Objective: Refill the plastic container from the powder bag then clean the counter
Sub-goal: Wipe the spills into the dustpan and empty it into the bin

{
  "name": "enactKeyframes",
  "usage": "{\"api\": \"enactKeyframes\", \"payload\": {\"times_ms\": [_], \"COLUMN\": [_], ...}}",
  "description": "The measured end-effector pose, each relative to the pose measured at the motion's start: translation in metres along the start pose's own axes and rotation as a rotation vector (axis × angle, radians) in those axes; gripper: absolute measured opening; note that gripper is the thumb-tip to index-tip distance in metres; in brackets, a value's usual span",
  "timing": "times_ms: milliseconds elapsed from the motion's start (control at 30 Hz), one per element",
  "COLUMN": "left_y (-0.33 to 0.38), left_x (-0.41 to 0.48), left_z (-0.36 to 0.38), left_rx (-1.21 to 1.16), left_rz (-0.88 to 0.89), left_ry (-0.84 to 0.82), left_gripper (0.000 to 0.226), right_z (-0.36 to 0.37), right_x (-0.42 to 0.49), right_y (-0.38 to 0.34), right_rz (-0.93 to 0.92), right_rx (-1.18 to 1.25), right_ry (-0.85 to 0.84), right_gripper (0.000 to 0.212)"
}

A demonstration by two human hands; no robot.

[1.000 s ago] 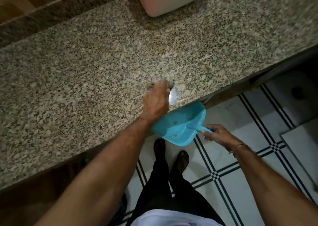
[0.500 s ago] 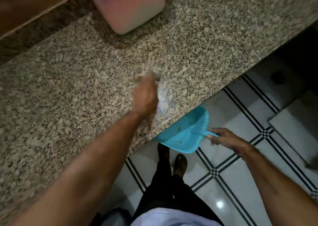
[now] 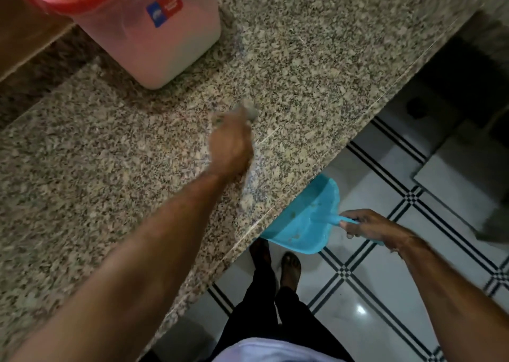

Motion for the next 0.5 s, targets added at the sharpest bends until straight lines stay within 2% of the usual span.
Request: {"api": "enactKeyframes", "payload": {"times_ms": [67, 100, 133, 200, 267, 300, 400, 500], "left_y": [0.014, 0.009, -0.006, -0.051, -0.082, -0.078, -0.014, 0.045], "left_x": [-0.006, 0.002, 0.015, 0.043, 0.067, 0.073, 0.056, 0.008], "left_z": [0.005, -0.002, -0.009, -0.022, -0.029, -0.022, 0.014, 0.040], "left_rx": [-0.012, -0.020, 0.006, 0.154, 0.328, 0.339, 0.082, -0.025], "left_rz": [0.095, 0.078, 0.027, -0.189, -0.351, -0.293, 0.116, 0.320], "left_ry": [-0.062, -0.003, 0.069, 0.186, 0.173, 0.155, 0.074, -0.073], "left_gripper": [0.031, 0.030, 0.030, 0.032, 0.038, 0.038, 0.029, 0.024], "right_z": [-0.002, -0.005, -0.007, -0.014, -0.018, -0.020, -0.021, -0.019], "right_x": [0.001, 0.001, 0.002, 0.002, 0.001, -0.001, -0.009, -0.014], "right_y": [-0.002, -0.002, -0.001, 0.000, -0.001, -0.002, -0.002, 0.002], "right_rz": [0.007, 0.012, 0.018, 0.040, 0.065, 0.077, 0.101, 0.128], "right_rx": [0.000, -0.004, 0.000, 0.020, 0.031, 0.030, 0.038, 0.043], "right_ry": [0.001, -0.005, -0.008, 0.004, 0.019, 0.026, 0.036, 0.040], "right_gripper": [0.013, 0.014, 0.015, 0.014, 0.013, 0.013, 0.012, 0.013]}}
Point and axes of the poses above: each hand's wrist, its own x-axis towards the middle knuckle, its own z-axis out of the palm, y = z × x, the point moved 3 cm from there along x, towards the middle knuckle, and after that the axes turned 13 degrees about y, right-handed, at the moved point
